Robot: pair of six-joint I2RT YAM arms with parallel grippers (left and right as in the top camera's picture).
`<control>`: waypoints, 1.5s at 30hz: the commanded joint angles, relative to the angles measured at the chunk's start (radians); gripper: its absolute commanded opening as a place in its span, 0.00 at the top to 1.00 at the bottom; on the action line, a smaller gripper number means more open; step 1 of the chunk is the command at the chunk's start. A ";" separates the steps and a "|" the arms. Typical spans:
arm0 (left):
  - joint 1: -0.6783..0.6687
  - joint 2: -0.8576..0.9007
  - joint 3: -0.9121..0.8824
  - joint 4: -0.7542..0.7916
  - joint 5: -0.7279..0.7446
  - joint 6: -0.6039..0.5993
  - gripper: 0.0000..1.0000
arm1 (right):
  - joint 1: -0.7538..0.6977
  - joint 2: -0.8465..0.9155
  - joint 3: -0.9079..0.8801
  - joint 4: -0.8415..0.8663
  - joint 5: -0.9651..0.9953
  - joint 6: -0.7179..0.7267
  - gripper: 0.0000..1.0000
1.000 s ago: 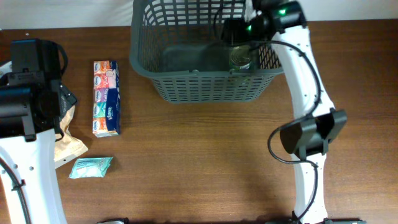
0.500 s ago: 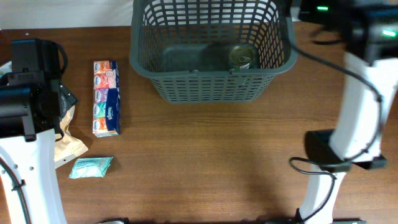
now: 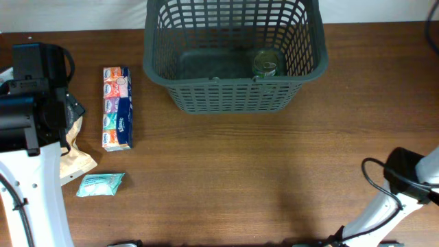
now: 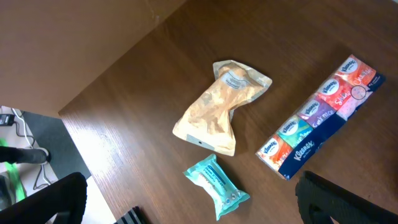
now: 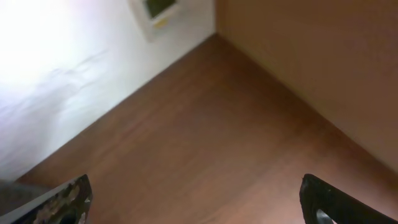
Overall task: Pack container
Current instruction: 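Retract the right gripper to the right side, then move the left gripper to the Kleenex tissue packs and grasp them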
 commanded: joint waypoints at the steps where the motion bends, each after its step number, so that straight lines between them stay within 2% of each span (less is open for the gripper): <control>1: 0.004 0.003 -0.001 -0.001 0.003 -0.010 0.00 | -0.042 -0.026 -0.072 -0.006 -0.002 0.012 0.01; 8: 0.004 0.003 -0.001 0.000 0.008 -0.010 0.00 | -0.058 -0.026 -0.342 -0.003 -0.006 0.012 0.01; 14: 0.004 0.003 -0.001 0.072 0.108 -0.010 0.00 | -0.059 -0.026 -0.567 0.037 -0.006 0.013 0.01; 18: 0.004 0.003 -0.001 0.081 0.210 -0.010 0.00 | -0.058 -0.026 -0.644 0.055 -0.006 0.013 0.01; 25: 0.004 0.003 -0.001 0.089 0.282 -0.010 0.00 | -0.058 -0.026 -0.677 0.058 -0.006 0.012 0.01; 30: 0.004 0.007 -0.001 0.091 0.440 -0.006 0.00 | -0.058 -0.026 -0.677 0.058 -0.006 0.012 0.01; 32: 0.002 0.013 -0.001 0.127 0.455 -0.002 0.00 | -0.059 -0.026 -0.677 0.058 -0.006 0.012 0.01; 39: 0.002 0.047 -0.001 0.378 0.613 0.197 0.00 | -0.059 -0.026 -0.677 0.058 -0.006 0.012 0.01; 42: 0.002 0.091 -0.001 0.413 0.610 0.256 0.00 | -0.058 -0.026 -0.677 0.058 -0.006 0.012 0.01; 45: 0.002 0.195 -0.001 0.374 0.519 0.291 0.00 | -0.059 -0.026 -0.677 0.058 -0.006 0.012 0.01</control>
